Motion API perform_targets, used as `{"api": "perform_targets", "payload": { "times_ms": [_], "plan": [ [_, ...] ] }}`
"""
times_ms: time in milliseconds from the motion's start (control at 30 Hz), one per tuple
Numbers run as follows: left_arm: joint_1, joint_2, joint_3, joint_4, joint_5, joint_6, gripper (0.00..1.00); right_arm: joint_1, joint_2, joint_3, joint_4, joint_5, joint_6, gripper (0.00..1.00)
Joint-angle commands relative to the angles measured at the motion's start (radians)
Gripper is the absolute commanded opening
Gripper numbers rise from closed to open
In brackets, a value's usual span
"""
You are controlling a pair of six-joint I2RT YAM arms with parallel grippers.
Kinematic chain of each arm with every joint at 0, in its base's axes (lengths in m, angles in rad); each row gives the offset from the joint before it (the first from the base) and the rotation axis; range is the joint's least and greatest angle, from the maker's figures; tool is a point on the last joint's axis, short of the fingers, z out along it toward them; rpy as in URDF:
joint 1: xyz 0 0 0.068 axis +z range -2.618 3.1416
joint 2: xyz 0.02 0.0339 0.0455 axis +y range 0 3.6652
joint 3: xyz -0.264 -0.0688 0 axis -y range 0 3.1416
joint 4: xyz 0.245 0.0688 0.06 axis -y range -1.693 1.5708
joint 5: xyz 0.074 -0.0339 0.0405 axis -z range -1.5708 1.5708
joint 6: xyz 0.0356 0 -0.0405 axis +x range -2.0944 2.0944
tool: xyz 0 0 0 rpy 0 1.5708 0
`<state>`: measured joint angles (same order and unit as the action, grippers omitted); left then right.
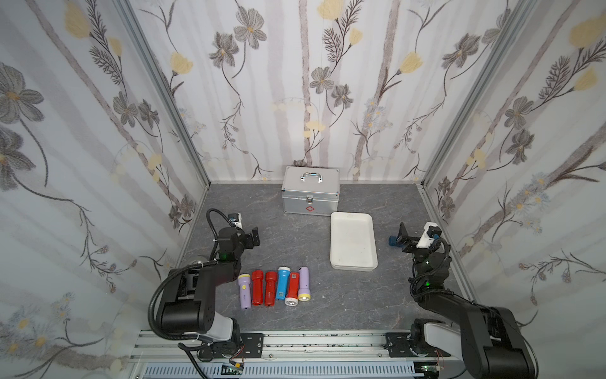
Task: Put the flashlights into the storage boxes
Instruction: Pick up the flashlight from the center of the board.
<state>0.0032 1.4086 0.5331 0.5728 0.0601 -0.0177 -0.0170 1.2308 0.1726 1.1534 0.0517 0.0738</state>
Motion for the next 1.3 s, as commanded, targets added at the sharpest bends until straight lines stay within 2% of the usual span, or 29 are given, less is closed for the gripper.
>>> {"api": "perform_targets", "payload": {
  "times_ms": [0, 67, 133, 167, 200, 267, 433, 500, 600, 667, 767, 933, 1067, 1200, 1267],
  "plan": [
    [-0.031, -0.114, 0.145, -0.374, -0.082, -0.103, 1.00, 0.015, -0.167, 0.084, -0.247, 0.047, 0.002, 1.00],
    [-0.092, -0.189, 0.174, -0.425, -0.103, -0.124, 1.00, 0.015, -0.283, 0.191, -0.476, 0.105, 0.087, 1.00],
    [-0.123, -0.263, 0.168, -0.455, -0.091, -0.206, 1.00, 0.015, -0.353, 0.265, -0.697, 0.308, 0.314, 1.00],
    [-0.126, -0.309, 0.164, -0.503, -0.071, -0.280, 1.00, 0.014, -0.383, 0.275, -0.786, 0.431, 0.490, 1.00],
    [-0.126, -0.346, 0.155, -0.537, -0.053, -0.321, 1.00, 0.003, -0.410, 0.265, -0.814, 0.471, 0.555, 1.00],
    [-0.126, -0.434, 0.095, -0.535, 0.018, -0.352, 1.00, -0.034, -0.456, 0.225, -0.756, 0.282, 0.459, 1.00],
    [-0.126, -0.584, -0.016, -0.620, -0.061, -0.393, 1.00, -0.019, -0.401, 0.272, -0.918, 0.108, 0.480, 1.00],
    [-0.126, -0.605, -0.046, -0.635, -0.080, -0.384, 1.00, 0.028, -0.358, 0.301, -0.996, 0.109, 0.489, 1.00],
    [-0.126, -0.590, -0.075, -0.633, -0.102, -0.394, 1.00, 0.169, -0.278, 0.385, -1.143, 0.218, 0.494, 1.00],
    [-0.124, -0.560, -0.085, -0.638, -0.165, -0.441, 1.00, 0.250, -0.238, 0.416, -1.209, 0.302, 0.561, 1.00],
    [-0.114, -0.508, -0.110, -0.653, -0.268, -0.548, 1.00, 0.312, -0.180, 0.429, -1.199, 0.173, 0.573, 1.00],
    [-0.096, -0.470, -0.116, -0.644, -0.244, -0.583, 1.00, 0.535, -0.044, 0.484, -1.203, 0.086, 0.520, 0.99],
    [-0.092, -0.454, -0.115, -0.649, -0.256, -0.596, 1.00, 0.667, 0.070, 0.515, -1.123, -0.042, 0.552, 0.87],
    [-0.092, -0.461, -0.132, -0.622, -0.253, -0.593, 1.00, 0.811, 0.222, 0.625, -1.118, -0.089, 0.568, 0.77],
    [-0.093, -0.462, -0.135, -0.617, -0.244, -0.592, 1.00, 0.868, 0.300, 0.677, -1.130, -0.118, 0.563, 0.69]
  ]
}}
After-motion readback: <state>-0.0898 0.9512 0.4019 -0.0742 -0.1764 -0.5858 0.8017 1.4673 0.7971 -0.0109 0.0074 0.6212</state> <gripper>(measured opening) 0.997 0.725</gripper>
